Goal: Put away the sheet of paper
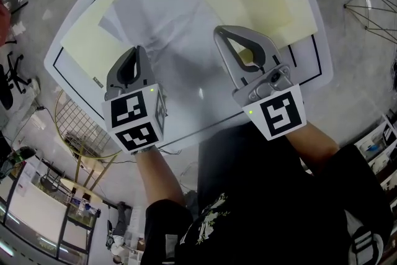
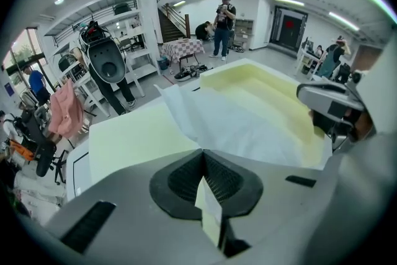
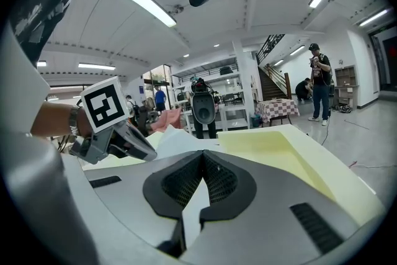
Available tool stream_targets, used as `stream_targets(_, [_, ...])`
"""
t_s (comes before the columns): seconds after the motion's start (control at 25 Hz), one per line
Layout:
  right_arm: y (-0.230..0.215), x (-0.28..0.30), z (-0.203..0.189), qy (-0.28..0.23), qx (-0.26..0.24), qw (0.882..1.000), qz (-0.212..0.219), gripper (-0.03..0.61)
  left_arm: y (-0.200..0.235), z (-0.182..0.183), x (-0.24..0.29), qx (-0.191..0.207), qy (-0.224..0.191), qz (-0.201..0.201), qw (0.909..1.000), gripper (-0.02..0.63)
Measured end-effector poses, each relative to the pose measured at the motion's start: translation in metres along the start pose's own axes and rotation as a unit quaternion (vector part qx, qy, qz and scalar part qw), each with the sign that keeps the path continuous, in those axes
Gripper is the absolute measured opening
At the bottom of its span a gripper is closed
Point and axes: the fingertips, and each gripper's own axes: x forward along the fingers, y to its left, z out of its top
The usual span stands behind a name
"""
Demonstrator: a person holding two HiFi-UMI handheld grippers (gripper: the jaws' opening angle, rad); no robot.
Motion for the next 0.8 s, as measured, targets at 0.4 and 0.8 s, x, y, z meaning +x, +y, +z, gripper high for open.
stream_targets(0.4, [0.002, -0.003, 0.000, -0.001, -0.009, 1.000, -0.002, -0.008, -0.024, 0.017, 0.015, 0.011, -0.008, -0.014, 0.9998, 0.002])
stream_targets(0.8, [0.004, 0.003, -0.001, -0.004, -0.002, 1.000, 0.000, -0.008, -0.028, 0.036, 0.033, -0.026, -0.027, -0.035, 0.9987, 0.002])
